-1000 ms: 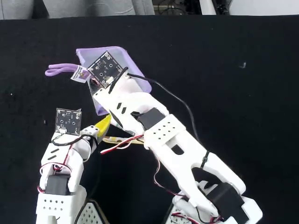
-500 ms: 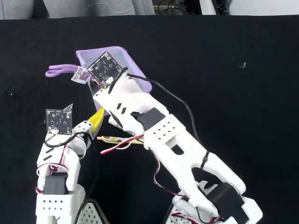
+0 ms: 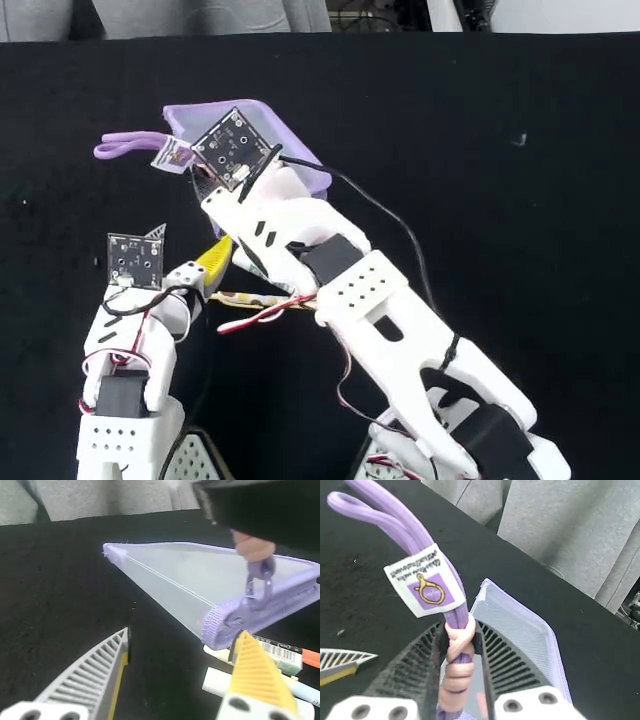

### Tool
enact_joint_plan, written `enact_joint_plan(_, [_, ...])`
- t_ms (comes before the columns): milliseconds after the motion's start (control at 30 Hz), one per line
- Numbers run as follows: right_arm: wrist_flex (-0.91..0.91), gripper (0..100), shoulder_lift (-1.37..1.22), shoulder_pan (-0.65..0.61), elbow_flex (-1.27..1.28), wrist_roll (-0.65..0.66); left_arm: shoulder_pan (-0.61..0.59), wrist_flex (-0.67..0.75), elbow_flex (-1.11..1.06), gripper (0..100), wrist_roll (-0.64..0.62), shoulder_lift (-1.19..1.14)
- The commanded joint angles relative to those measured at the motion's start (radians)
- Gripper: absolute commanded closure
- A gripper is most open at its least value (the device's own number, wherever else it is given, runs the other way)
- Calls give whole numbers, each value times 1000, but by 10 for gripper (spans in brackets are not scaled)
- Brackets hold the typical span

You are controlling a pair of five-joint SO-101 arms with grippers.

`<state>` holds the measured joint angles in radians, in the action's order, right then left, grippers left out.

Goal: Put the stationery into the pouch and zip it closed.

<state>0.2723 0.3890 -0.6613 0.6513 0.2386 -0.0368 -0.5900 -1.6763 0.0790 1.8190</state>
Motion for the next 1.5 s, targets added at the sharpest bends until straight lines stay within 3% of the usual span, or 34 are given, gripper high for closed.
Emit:
enact_joint_plan(0, [-2, 988, 47, -31, -7, -2, 15, -3, -21, 668, -8, 6])
enact_joint_plan(300, [9, 988, 54, -46, -4, -2, 12, -3, -24, 669, -8, 6])
enact_joint_plan(500, [54, 988, 54, -52, -10, -2, -74, 32, -24, 669, -15, 6])
enact_joint_plan(1467, [8, 988, 54, -52, -7, -2, -16, 29, -22, 669, -17, 6])
